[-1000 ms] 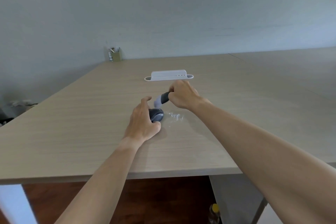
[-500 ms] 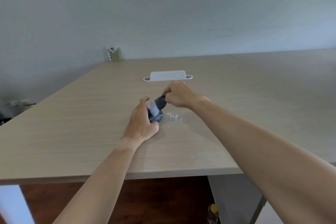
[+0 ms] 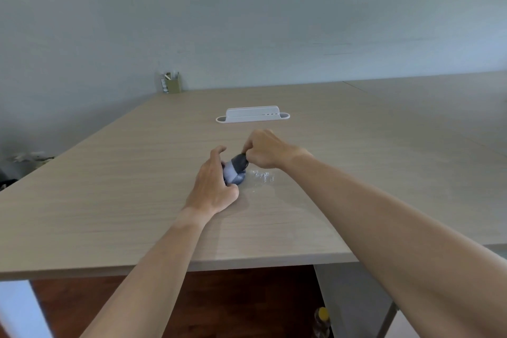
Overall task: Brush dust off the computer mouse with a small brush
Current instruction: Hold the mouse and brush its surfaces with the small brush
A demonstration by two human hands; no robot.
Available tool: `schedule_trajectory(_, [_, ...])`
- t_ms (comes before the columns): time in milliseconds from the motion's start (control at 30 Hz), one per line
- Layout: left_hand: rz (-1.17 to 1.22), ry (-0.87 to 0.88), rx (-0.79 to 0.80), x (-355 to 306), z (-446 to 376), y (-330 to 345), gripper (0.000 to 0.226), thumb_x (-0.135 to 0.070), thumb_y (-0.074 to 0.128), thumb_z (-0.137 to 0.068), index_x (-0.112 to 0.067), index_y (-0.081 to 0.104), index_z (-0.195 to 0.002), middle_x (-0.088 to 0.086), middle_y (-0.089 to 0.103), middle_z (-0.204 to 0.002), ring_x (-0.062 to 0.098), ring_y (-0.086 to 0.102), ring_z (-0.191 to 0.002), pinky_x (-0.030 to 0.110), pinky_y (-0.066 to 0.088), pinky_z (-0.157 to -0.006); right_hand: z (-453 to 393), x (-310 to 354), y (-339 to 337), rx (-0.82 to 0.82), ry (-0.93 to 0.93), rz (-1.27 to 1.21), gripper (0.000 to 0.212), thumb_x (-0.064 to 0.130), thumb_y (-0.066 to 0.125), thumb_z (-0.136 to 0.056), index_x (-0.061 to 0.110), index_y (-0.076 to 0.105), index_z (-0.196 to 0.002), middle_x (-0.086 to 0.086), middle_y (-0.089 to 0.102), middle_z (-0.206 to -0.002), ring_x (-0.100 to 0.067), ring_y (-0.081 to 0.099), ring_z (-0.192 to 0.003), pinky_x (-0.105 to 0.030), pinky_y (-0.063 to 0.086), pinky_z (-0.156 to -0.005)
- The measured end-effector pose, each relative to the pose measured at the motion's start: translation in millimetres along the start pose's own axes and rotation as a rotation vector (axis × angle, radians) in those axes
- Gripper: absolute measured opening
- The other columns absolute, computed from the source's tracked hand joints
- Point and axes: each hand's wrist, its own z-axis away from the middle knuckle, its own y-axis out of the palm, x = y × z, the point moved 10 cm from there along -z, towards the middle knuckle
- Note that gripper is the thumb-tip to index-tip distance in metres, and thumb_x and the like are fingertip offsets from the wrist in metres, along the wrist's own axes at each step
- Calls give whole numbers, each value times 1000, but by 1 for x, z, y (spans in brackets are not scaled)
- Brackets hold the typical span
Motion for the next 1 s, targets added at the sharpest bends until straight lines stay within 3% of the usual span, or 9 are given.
schedule_trajectory(100, [-17,8,-5,0,1,-1,84,-14,55,-62,-25,29,-140,-5,58,-114,19,51,-108,29,38,-91,4,-3,-14,-84,57,193,17,6,51,-77,9,65,-85,-9,57,-91,-34,51,-80,-35,39,-73])
schedule_trajectory(200, [-124,29,-27,-3,1,-2,83,-10,52,-61,-27,30,-138,-8,56,-114,17,44,-112,27,24,-98,2,-4,-23,-101,81,78,11,9,51,-72,7,62,-74,-10,55,-83,-33,49,-75,-34,38,-68])
schedule_trajectory(267, [-174,11,-38,-1,0,-2,81,-5,49,-61,-28,31,-136,-7,52,-110,18,39,-115,26,18,-97,-2,-6,-19,-86,72,-74,21,11,48,-65,0,65,-67,-12,55,-72,-29,46,-69,-33,37,-62])
schedule_trajectory(367, [-171,-16,-43,2,-1,-2,81,-3,46,-61,-27,31,-137,-2,54,-115,22,38,-120,27,19,-99,0,-10,2,-3,67,-93,36,7,45,-68,-11,69,-88,-23,60,-73,-25,44,-71,-36,39,-60])
schedule_trajectory(533, [-168,29,-53,-7,1,-3,82,5,45,-64,-19,31,-141,-4,58,-125,21,41,-120,34,22,-106,17,-20,-7,-24,116,69,8,8,50,-73,8,57,-75,-10,55,-88,-34,49,-76,-34,38,-66])
schedule_trajectory(667, [-145,31,-46,-10,3,-5,79,4,46,-68,-19,30,-141,-4,55,-117,24,42,-119,35,26,-106,9,-21,-14,-110,102,-99,34,14,44,-64,-3,69,-80,-16,64,-85,-33,54,-76,-38,49,-67])
schedule_trajectory(733, [-126,12,-50,-10,4,-5,74,-2,51,-73,-21,29,-141,-5,48,-106,23,41,-118,32,26,-103,5,-20,-4,-71,81,-150,35,7,44,-69,-10,69,-86,-14,56,-69,-26,43,-67,-36,40,-58])
schedule_trajectory(833, [-90,37,-36,-11,4,-3,75,-28,68,-75,-26,29,-140,-9,53,-109,18,45,-114,32,29,-102,11,-21,9,-5,82,-109,17,2,43,-70,-2,55,-60,-8,40,-60,-25,34,-65,-33,28,-56])
schedule_trajectory(1000, [-206,6,-176,-9,5,-13,89,-59,75,-65,-23,37,-137,-5,54,-122,22,46,-121,37,33,-101,15,-31,-7,-96,137,15,25,5,41,-72,6,65,-79,-12,63,-91,-35,53,-76,-32,38,-64])
